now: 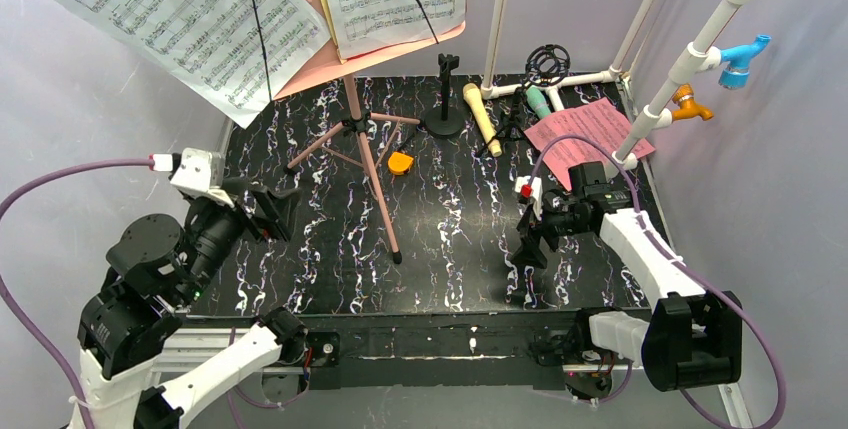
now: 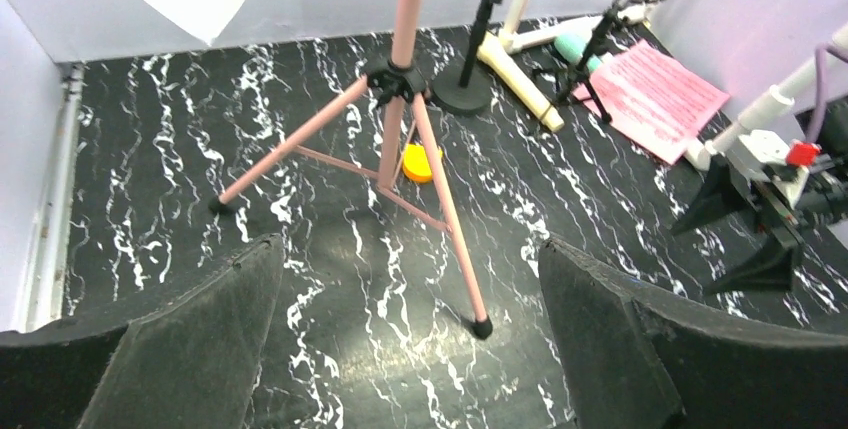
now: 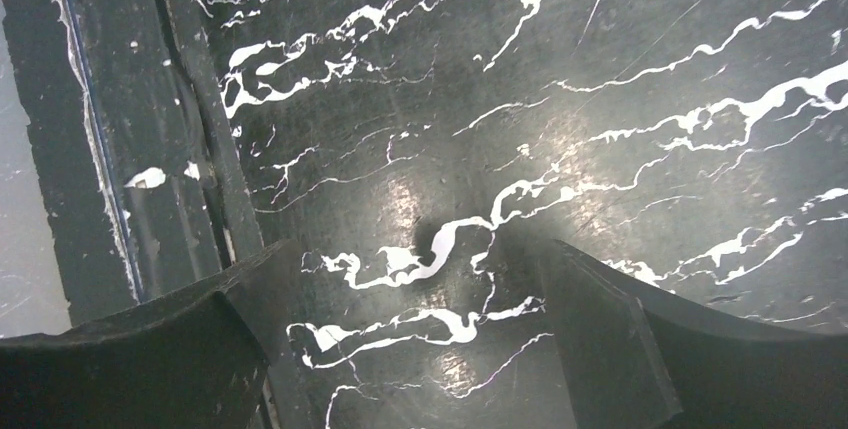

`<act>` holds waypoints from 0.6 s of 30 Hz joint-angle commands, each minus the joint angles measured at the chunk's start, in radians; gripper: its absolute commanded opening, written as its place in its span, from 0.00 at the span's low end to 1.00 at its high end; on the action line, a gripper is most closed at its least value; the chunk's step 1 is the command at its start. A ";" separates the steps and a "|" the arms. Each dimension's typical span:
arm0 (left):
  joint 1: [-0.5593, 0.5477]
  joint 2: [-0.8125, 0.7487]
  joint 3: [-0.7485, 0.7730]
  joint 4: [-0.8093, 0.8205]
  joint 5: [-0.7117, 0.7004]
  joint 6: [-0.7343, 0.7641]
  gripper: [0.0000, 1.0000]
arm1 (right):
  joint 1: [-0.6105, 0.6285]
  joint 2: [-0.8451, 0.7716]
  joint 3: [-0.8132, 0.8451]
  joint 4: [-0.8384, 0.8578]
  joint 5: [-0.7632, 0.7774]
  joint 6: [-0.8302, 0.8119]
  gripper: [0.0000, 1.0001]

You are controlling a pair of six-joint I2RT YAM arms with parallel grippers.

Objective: Pack up the instrument practice props
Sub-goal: Pick up the sheet music from the music stand.

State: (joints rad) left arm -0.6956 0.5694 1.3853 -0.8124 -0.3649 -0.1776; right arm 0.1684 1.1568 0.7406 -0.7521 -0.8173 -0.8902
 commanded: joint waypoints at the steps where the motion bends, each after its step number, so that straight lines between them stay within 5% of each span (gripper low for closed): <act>1: 0.004 0.106 0.097 0.034 -0.085 0.042 0.98 | -0.010 -0.036 0.006 0.041 -0.068 -0.009 0.98; 18: 0.004 0.433 0.520 0.049 -0.240 0.172 0.98 | -0.010 -0.053 -0.001 0.021 -0.049 -0.044 0.98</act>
State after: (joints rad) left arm -0.6956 0.9798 1.8606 -0.7506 -0.5228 -0.0727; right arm 0.1627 1.1145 0.7380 -0.7303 -0.8410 -0.9180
